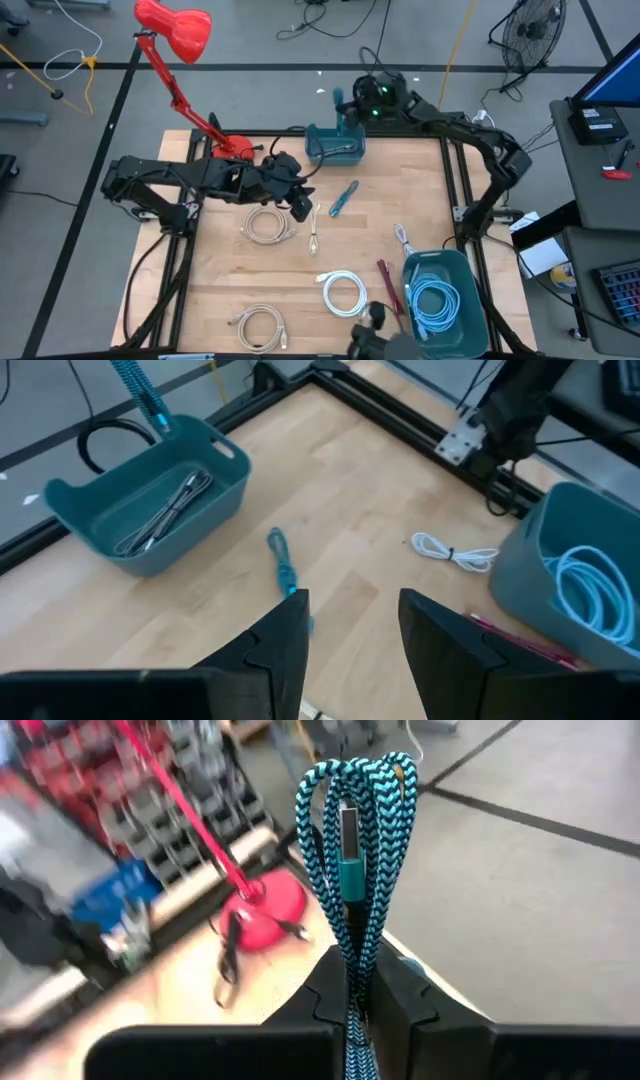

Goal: Pick & Place USB Port
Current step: Put the bottom blue and white charger cable into the top blue bin, then put the blue and white charger cable into the top blue bin

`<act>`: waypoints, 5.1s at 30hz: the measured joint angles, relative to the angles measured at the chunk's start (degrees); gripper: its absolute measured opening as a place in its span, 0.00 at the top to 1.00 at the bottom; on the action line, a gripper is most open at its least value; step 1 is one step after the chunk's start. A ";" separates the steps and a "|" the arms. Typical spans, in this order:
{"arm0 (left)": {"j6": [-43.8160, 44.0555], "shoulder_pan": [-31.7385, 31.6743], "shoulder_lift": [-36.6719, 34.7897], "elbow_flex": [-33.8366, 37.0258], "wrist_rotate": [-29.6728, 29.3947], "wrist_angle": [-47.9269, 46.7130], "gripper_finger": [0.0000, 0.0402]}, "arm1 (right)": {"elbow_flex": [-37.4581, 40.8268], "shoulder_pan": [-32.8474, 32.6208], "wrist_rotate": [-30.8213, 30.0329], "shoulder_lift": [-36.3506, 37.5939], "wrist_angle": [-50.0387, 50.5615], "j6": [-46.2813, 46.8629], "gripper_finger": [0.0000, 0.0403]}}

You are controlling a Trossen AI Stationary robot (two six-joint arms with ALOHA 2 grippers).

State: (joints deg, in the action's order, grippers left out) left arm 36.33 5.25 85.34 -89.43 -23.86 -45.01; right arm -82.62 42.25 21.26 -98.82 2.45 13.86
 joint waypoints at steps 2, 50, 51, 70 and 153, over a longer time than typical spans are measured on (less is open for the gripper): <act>-0.03 -0.37 0.00 0.00 0.26 -0.73 0.61 | -4.27 -0.32 -0.05 -2.19 5.55 -5.23 0.98; 2.44 0.90 0.00 0.00 0.30 -9.17 0.61 | -11.51 -7.61 -17.25 -16.90 21.13 -42.72 0.98; 2.44 0.90 0.00 0.00 0.31 -9.29 0.61 | -11.53 -7.55 -18.11 -17.21 20.38 -43.52 0.98; 2.59 0.90 0.00 0.00 0.98 -11.23 0.61 | -11.51 -7.56 -22.87 -23.00 20.82 -46.11 0.94; -4.97 16.44 0.04 1.39 11.32 -18.74 0.61 | 3.55 -49.04 -27.19 10.54 39.65 8.18 0.67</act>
State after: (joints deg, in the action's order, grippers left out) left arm 31.36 21.69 85.38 -88.04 -12.53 -63.75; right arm -79.07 -6.79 -5.94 -88.27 42.09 22.04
